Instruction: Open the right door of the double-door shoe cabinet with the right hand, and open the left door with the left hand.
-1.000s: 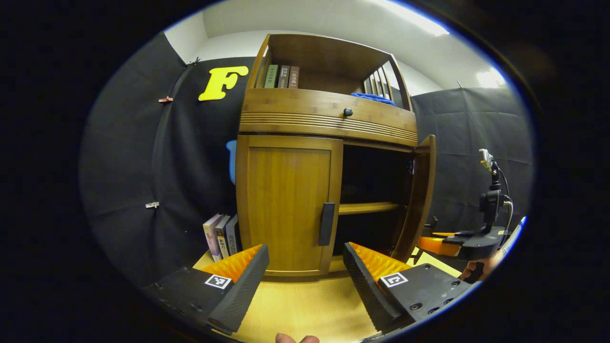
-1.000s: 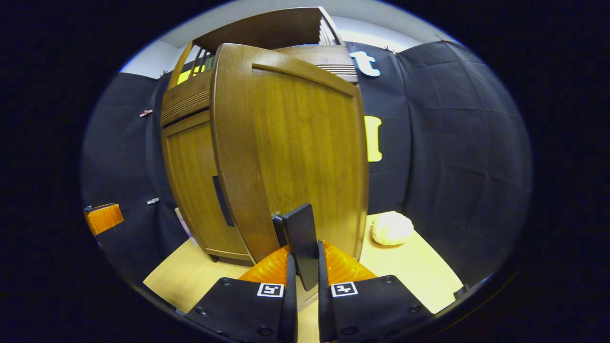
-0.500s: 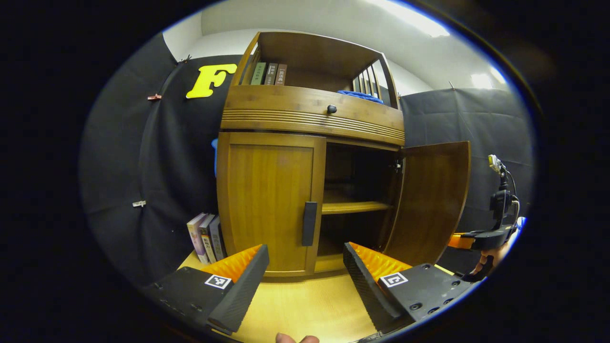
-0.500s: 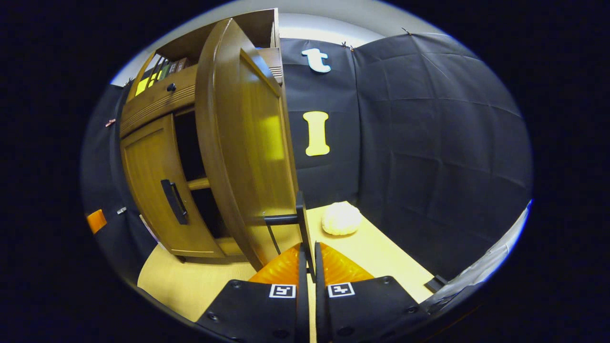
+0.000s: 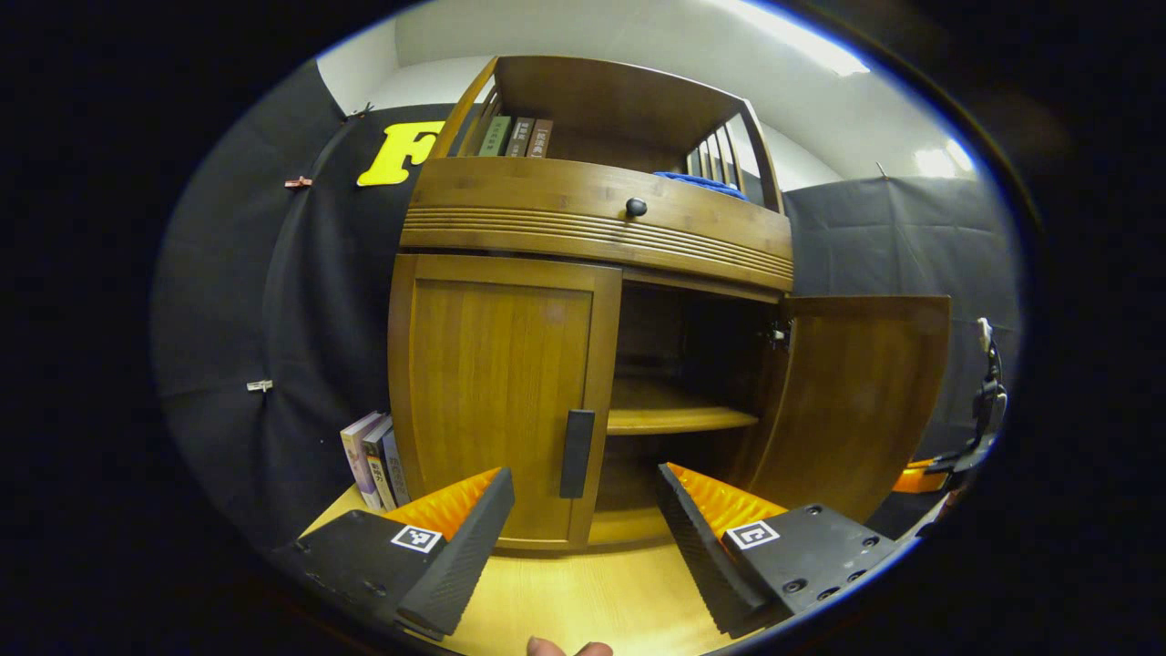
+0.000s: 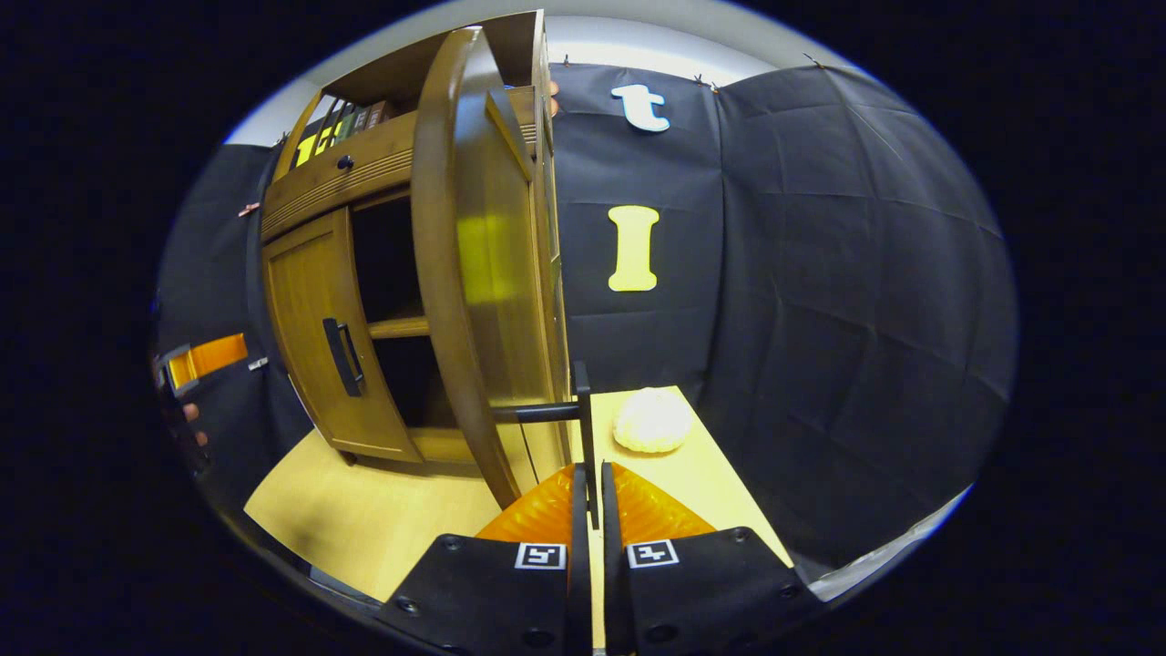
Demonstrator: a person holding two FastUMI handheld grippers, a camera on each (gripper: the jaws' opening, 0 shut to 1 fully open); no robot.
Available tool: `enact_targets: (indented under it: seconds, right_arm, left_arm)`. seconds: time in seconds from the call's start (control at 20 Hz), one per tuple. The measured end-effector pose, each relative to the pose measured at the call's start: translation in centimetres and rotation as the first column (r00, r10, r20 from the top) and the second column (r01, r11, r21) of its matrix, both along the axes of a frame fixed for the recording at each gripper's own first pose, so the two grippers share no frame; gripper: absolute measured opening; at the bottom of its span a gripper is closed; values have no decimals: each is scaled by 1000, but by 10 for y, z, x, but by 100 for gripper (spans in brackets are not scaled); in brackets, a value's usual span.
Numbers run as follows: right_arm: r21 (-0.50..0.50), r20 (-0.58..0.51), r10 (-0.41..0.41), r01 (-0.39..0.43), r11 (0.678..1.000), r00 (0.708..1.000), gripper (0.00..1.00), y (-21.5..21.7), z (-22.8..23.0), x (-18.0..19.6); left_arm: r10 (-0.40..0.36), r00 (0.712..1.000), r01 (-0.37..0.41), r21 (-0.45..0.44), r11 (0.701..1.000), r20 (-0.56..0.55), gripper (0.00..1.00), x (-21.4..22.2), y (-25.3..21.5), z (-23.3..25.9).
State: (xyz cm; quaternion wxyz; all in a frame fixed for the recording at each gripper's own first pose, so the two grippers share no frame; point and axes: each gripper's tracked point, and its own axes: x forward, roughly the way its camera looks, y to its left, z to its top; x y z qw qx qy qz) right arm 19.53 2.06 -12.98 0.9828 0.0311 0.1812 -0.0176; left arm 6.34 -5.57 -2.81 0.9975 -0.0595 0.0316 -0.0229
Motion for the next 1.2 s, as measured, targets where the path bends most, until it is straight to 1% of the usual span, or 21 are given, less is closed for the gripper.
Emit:
enact_targets:
  seconds: [0.1,0.25,0.35,0.45,0.55,0.6,0.65,0.7,0.8,0.9,1.0,1.1,1.15,1.2]
  right_arm:
    - [-14,-2,-4,4,1000,1000,10,-5,0,1]
    - [2,14,10,-10,1000,1000,10,-9,-1,-3]
    - [3,22,15,-15,1000,1000,10,-8,2,-2]
    - [-17,37,12,-11,1000,999,10,-10,3,-4]
    - [-47,45,-2,4,999,999,11,-12,2,-5]
    - [-56,44,-19,21,998,999,18,-16,3,-5]
    - [-55,46,-35,38,998,998,17,-22,5,-8]
    - [-47,50,-57,59,997,997,31,-28,7,-10]
    - [-27,79,-128,131,991,989,66,-49,16,-17]
    - [50,146,-212,207,977,966,100,-70,37,-24]
    - [107,203,-243,225,968,949,100,-72,52,-32]
    - [97,230,-244,227,969,942,95,-78,61,-40]
    - [90,243,-257,242,966,935,92,-83,67,-43]
    - [97,259,-263,246,964,930,98,-85,74,-48]
  left_arm:
    - [19,1000,-20,12,1000,5,99,12,-6,6]
    - [44,999,-44,57,997,12,97,23,-14,10]
    - [48,999,-48,65,997,7,97,29,-21,8]
    - [57,998,-56,65,996,-7,97,32,-26,3]
    - [60,998,-59,64,996,-13,97,37,-28,2]
    - [61,998,-60,66,996,-15,97,39,-29,2]
    - [62,998,-61,70,996,-20,97,41,-31,0]
    - [64,998,-62,72,995,-23,97,43,-31,0]
    - [64,998,-62,74,995,-29,98,49,-31,-3]
    - [70,997,-67,83,994,-33,97,57,-28,-5]
    - [75,996,-71,90,993,-38,97,70,-24,-10]
    - [81,996,-77,88,993,-46,97,85,-21,-17]
    - [81,995,-77,83,994,-52,97,92,-20,-22]
    - [83,995,-78,80,994,-56,97,99,-19,-26]
